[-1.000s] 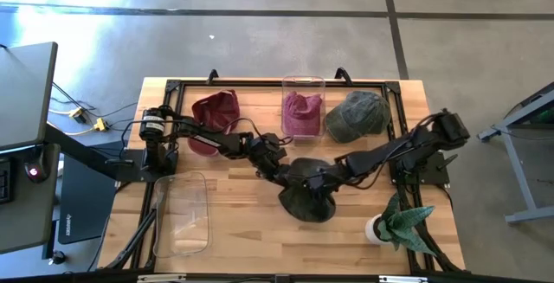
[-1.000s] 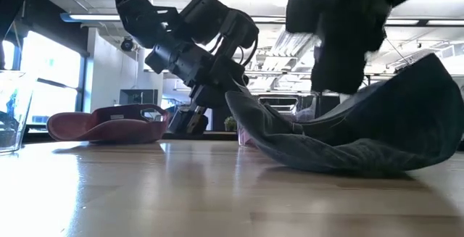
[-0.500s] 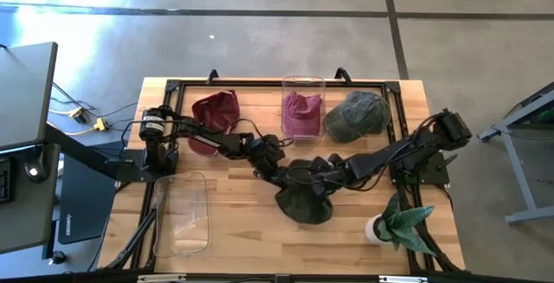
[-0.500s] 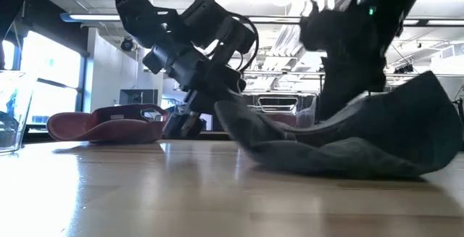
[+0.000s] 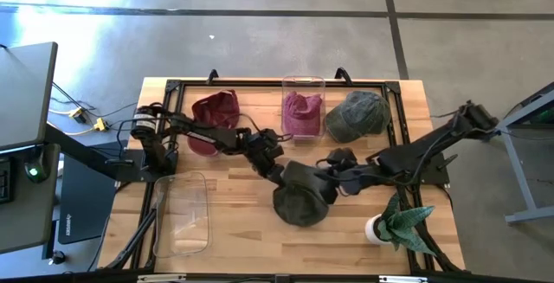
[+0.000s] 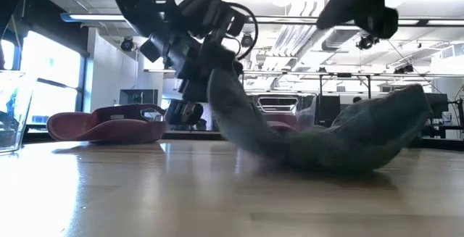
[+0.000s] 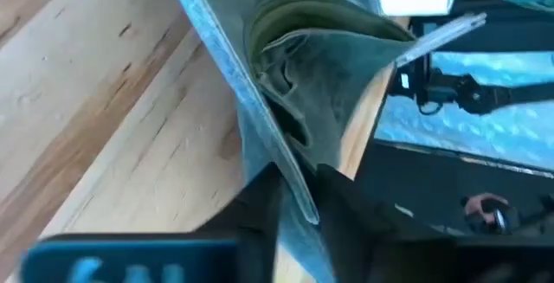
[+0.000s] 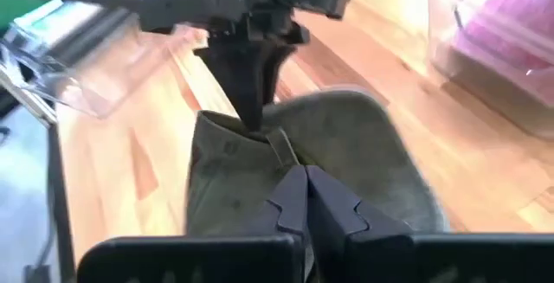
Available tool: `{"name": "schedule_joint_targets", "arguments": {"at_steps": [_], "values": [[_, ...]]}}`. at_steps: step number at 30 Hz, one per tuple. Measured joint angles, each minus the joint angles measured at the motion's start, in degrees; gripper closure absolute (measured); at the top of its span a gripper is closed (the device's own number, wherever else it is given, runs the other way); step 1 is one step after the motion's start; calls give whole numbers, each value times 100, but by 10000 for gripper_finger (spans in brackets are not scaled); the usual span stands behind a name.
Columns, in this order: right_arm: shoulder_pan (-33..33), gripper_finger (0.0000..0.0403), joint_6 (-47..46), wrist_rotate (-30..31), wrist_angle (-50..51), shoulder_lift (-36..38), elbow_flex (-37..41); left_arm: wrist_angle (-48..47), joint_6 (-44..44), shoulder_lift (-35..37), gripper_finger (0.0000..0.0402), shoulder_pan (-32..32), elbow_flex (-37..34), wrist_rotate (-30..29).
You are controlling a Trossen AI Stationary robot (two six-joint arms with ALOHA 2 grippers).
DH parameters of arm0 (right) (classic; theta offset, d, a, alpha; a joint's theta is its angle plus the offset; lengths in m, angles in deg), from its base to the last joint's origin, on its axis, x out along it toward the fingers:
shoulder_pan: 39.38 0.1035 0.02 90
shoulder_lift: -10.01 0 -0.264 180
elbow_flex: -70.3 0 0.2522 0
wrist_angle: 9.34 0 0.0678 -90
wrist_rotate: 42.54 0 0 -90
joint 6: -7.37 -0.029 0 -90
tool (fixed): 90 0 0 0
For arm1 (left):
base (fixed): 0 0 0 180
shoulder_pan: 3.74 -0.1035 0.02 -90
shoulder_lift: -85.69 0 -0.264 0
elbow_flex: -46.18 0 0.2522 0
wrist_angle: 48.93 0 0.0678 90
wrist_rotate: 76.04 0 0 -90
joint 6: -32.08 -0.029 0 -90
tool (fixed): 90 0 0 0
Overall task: Pick & Place hat
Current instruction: Put the left black cap into the bottom transparent bin
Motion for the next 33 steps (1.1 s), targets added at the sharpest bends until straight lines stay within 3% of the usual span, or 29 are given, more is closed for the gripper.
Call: {"name": "schedule_joint_targets", "arguments": {"at_steps": [6, 10, 13, 18, 24, 30, 33], "values": [[171, 403, 3, 196, 8, 170, 0, -138, -16, 19, 226, -369, 0, 299], [318, 403, -35, 152, 7, 170, 0, -604, -321, 492, 209, -454, 85, 104], [431, 403, -143, 240, 21, 170, 0, -1625, -895, 929, 213, -398, 250, -298], [565, 403, -467, 433, 127, 170, 0, -3332, -2457, 1462, 220, -25, 1114, -1242], [597, 403, -635, 360, 196, 169, -2, -4712, -4768, 1499, 220, 871, 2155, -2403], [647, 403, -616, 256, 343, 200, -2, -4651, -6921, 1302, 220, 1942, 2238, -2120], [732, 403, -411, 250, 563, 363, -2, -4598, -7515, 1057, 220, 2433, 2223, -2051]]}}
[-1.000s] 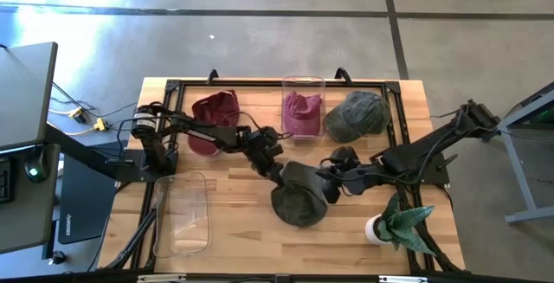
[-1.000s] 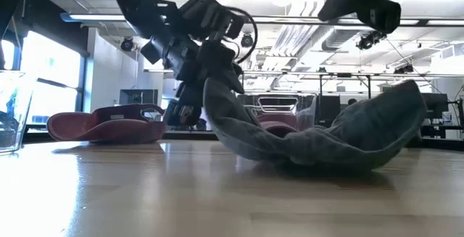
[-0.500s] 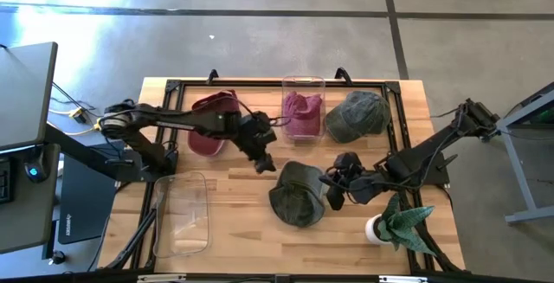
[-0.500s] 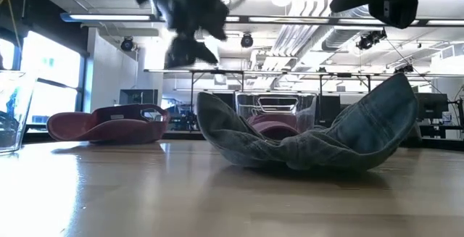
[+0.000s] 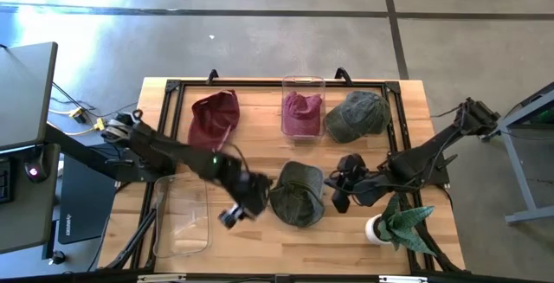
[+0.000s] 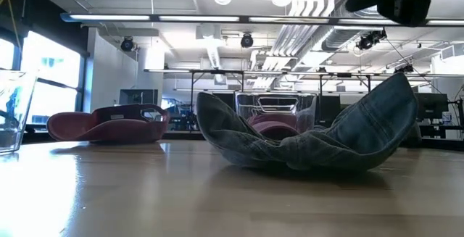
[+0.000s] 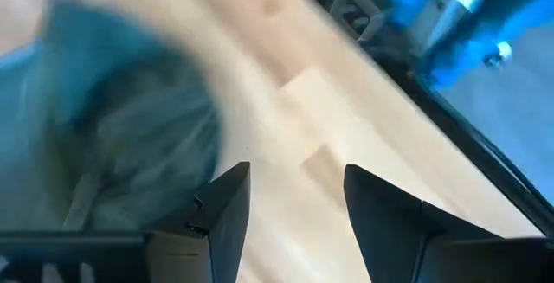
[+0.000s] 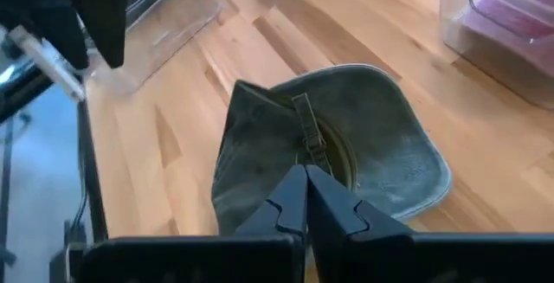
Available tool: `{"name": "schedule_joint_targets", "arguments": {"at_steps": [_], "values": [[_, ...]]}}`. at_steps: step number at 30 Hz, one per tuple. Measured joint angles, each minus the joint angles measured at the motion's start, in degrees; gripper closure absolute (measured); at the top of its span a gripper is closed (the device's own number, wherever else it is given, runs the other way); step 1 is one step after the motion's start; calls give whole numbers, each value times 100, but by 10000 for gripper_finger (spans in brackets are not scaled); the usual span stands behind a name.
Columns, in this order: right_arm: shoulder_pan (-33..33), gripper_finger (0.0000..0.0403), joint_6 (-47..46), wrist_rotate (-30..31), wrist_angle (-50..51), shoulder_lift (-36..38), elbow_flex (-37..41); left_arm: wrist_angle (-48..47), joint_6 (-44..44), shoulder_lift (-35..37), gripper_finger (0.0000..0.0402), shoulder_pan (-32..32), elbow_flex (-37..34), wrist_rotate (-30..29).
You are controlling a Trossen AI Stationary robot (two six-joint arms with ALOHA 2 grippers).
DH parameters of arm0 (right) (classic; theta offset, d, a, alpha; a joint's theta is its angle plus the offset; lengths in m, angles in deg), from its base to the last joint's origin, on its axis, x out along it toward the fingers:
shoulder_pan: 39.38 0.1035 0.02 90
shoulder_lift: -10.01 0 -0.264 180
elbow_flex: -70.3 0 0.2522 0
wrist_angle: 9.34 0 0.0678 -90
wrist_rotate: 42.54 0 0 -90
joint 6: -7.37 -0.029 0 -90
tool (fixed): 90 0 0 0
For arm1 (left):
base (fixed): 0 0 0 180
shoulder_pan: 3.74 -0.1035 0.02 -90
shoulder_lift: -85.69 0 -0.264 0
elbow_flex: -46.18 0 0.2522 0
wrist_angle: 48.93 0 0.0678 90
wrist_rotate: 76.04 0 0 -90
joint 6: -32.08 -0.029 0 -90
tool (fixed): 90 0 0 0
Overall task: Pick & Place hat
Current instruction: Put the left black cap into the bottom transparent bin
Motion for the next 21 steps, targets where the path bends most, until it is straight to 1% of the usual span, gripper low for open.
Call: {"name": "schedule_joint_targets", "arguments": {"at_steps": [2, 4, 7, 10, 12, 15, 17, 21], "values": [[85, 403, 236, -9, 302, 220, 0, 536, -150, -266, 220, 236, 24, -95], [153, 403, 397, 7, 622, 490, 0, 876, -86, -511, 220, 456, 11, -533], [334, 403, 382, 58, 1200, 951, 0, 1471, 89, -894, 220, 600, 147, -1304], [526, 403, 380, 157, 1476, 1372, 0, 1474, 283, -1273, 220, 610, 368, -1980], [637, 403, 403, 311, 1628, 1599, 0, 1511, 329, -1550, 220, 586, 546, -2085], [777, 403, 390, 491, 1819, 1893, 0, 1519, 67, -1878, 213, 588, 719, -2175], [832, 403, 388, 582, 1864, 2043, 0, 1554, -178, -2125, 200, 592, 802, -2226], [889, 403, 381, 593, 1989, 2220, 0, 1520, -291, -2478, 162, 594, 955, -2972]]}}
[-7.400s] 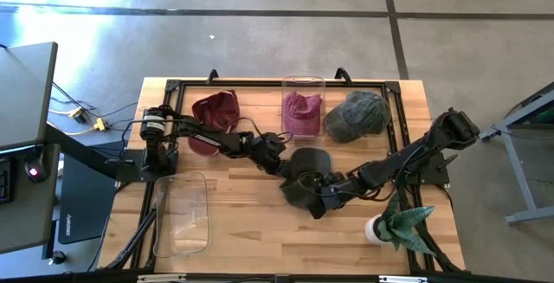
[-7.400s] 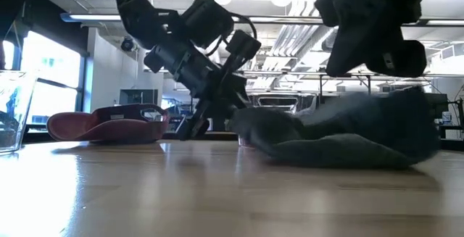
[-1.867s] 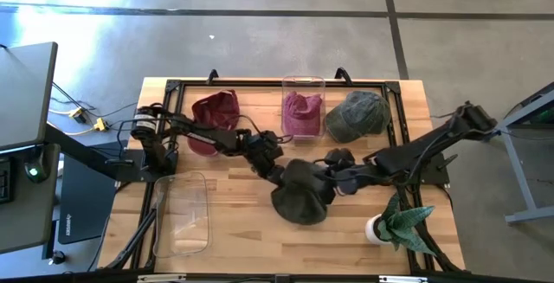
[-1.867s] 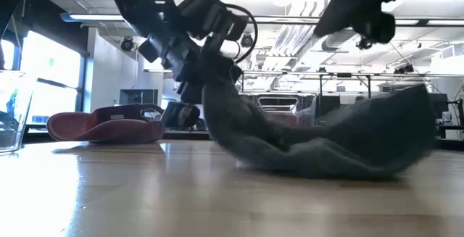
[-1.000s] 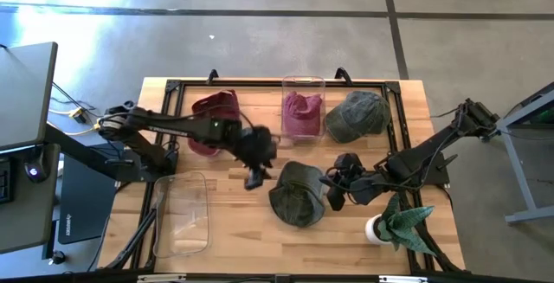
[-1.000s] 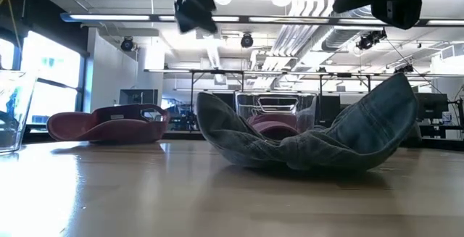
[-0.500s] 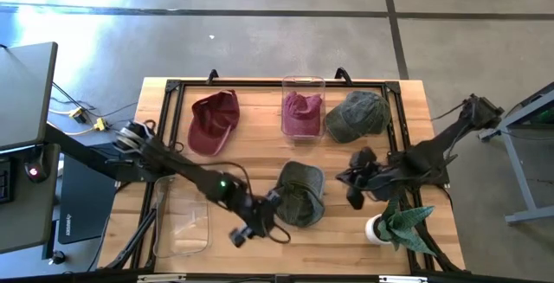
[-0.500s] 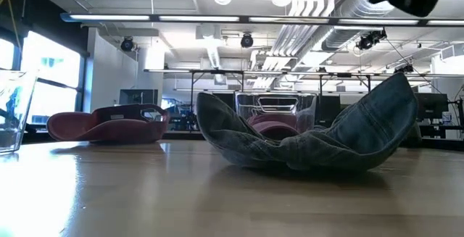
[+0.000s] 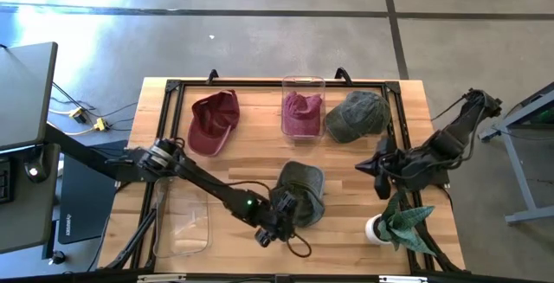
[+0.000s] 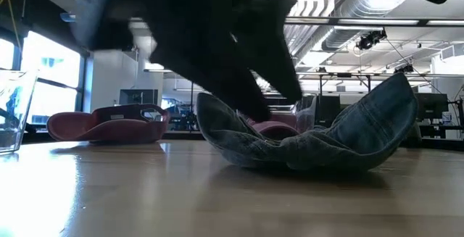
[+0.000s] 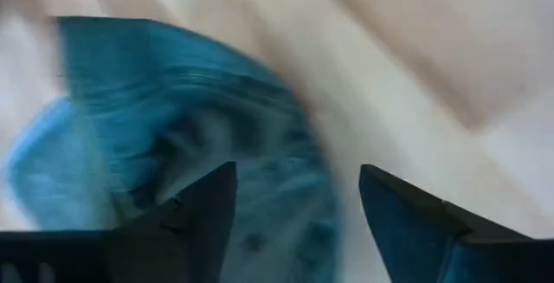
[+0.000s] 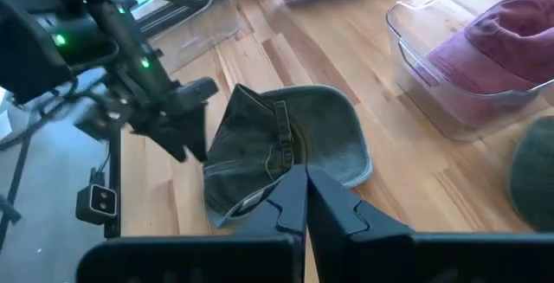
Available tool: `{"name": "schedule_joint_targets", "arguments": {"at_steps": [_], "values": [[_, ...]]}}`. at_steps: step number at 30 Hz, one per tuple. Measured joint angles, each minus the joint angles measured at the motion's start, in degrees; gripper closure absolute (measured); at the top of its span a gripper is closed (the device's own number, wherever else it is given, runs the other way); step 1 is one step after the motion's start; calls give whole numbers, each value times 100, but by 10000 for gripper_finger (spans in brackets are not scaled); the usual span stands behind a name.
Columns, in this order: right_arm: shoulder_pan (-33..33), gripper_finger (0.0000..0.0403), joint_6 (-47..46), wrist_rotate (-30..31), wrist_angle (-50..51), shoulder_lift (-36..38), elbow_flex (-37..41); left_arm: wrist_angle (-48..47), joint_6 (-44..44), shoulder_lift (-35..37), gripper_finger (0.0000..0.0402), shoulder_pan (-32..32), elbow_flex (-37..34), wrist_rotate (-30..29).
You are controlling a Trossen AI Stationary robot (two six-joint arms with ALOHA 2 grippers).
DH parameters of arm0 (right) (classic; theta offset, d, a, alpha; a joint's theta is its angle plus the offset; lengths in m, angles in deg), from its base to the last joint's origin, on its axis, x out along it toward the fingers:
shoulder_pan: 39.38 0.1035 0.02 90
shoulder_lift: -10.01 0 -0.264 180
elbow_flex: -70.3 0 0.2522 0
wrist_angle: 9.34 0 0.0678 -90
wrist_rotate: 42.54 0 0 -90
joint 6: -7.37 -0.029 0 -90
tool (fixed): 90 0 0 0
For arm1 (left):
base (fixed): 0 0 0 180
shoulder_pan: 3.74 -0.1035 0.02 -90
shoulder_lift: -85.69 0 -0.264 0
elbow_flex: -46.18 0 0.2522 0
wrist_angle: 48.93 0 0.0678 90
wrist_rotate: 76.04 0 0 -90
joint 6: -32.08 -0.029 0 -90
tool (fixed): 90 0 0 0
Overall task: Pick & Place hat
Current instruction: Put the left black cap into the bottom transparent bin
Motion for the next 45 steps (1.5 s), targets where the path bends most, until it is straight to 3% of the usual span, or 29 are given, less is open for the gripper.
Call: {"name": "schedule_joint_targets", "arguments": {"at_steps": [5, 10, 17, 24, 33, 41, 45], "values": [[77, 403, 13, -40, 39, 28, 0, 4, 211, -298, 122, -7, 133, -225], [188, 403, 24, -52, 48, 20, 0, -15, 289, -517, 122, 54, 132, -385], [246, 403, 0, -26, 196, 20, 0, 179, 570, -691, 151, 144, 142, -1227], [243, 403, -25, -28, 198, 18, 0, 798, 1025, -736, 222, 49, 132, -1525], [243, 402, -157, -67, 144, 18, 0, 940, 1972, -731, 389, -267, 144, -943], [243, 402, -113, -103, 66, 18, 0, -1318, 3066, -380, 399, -625, 1422, -148], [243, 402, 26, -65, 57, 26, 0, -1642, 3070, -215, 401, -838, 2104, 310]]}}
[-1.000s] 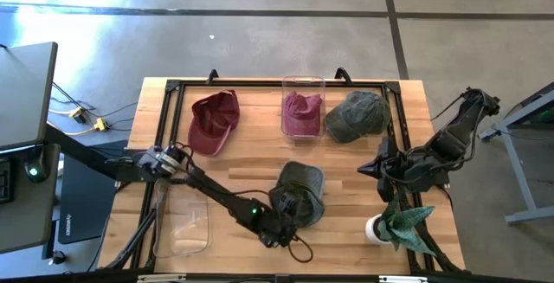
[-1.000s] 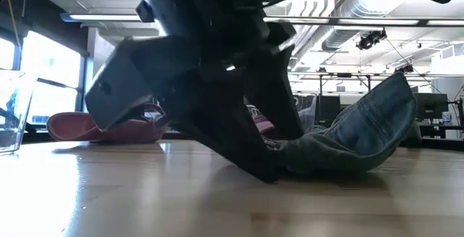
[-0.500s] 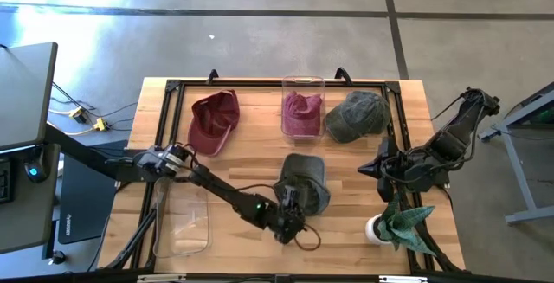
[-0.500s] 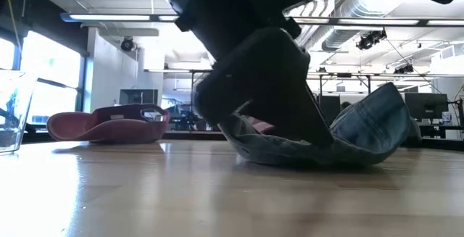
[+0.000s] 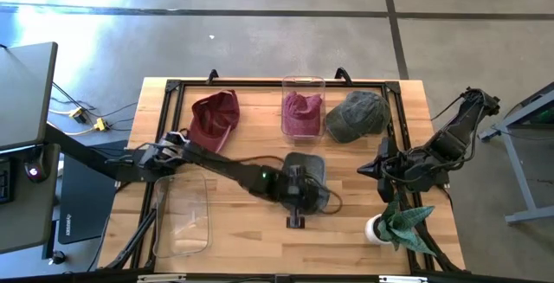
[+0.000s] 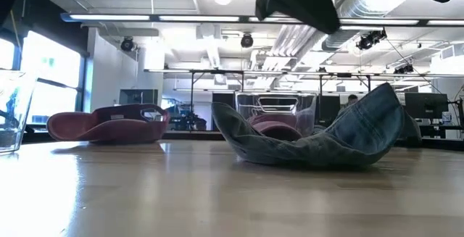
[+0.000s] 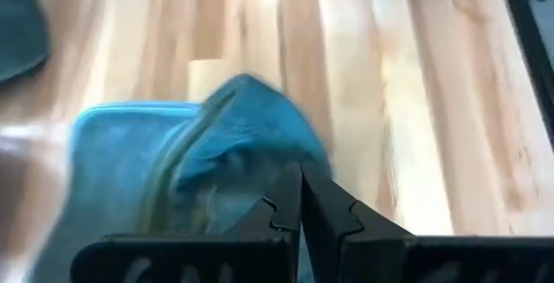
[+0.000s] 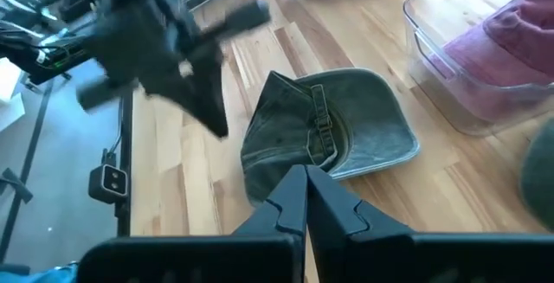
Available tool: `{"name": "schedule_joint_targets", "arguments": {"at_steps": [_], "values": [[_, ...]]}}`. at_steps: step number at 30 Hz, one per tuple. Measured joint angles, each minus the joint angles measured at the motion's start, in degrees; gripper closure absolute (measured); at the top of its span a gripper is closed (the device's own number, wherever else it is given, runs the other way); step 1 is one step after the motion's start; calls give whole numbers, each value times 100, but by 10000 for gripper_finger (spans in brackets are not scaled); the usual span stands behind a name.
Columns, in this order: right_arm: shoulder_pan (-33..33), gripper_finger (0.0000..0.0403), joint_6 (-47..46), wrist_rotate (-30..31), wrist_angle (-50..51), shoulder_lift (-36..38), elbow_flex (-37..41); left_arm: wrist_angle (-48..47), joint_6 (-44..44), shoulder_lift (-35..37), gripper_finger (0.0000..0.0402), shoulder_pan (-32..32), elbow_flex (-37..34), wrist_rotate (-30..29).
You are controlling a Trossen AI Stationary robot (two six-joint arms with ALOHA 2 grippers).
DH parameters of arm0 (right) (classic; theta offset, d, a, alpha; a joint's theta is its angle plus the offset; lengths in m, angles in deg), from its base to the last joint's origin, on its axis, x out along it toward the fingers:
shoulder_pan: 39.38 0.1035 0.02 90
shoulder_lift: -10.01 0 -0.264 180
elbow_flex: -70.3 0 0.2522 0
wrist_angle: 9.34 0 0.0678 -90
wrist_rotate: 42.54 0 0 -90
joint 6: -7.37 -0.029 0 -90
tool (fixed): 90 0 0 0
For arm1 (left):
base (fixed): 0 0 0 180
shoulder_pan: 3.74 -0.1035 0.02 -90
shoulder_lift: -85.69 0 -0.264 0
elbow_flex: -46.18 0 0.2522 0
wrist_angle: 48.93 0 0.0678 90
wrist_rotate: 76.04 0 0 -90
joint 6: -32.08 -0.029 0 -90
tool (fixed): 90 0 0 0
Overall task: Pick & Place hat
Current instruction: Put the left black cap into the bottom transparent bin
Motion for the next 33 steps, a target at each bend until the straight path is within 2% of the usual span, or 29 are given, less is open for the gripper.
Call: {"name": "schedule_joint_targets", "arguments": {"at_steps": [2, 6, 10, 13, 15, 16, 18, 21, 24, 28, 31, 33], "values": [[7, 402, 92, 15, -35, 28, 0, -477, -155, 169, 401, -19, 178, 43], [130, 402, 124, 94, -40, 106, 0, -535, -279, 285, 401, -65, 388, 424], [311, 402, 164, 424, -37, 177, 0, -1065, -1183, 89, 391, 2, 300, 1018], [426, 402, 162, 588, -33, 203, 0, -994, -2254, -284, 361, 42, 262, 1476], [459, 402, 138, 586, -32, 208, 0, -1202, -2863, -478, 327, 88, 203, 1624], [474, 402, 136, 570, -30, 208, 0, -915, -3030, -573, 307, 95, 227, 1638], [502, 402, 119, 521, -30, 205, 0, -798, -3278, -645, 263, 93, 266, 1492], [538, 402, 109, 520, -33, 208, 0, -658, -3475, -817, 197, 120, 257, 972], [569, 402, 99, 518, -40, 208, 0, -770, -3490, -1023, 149, 132, 240, 693], [573, 402, -27, 509, 2, 208, 0, -762, -3487, -1227, 131, 214, 262, 4], [573, 402, -30, 516, 7, 208, 0, -782, -3476, -1335, 140, 295, 245, -769], [573, 402, -33, 515, 7, 210, 0, -717, -3363, -1395, 152, 296, 270, -952]]}}
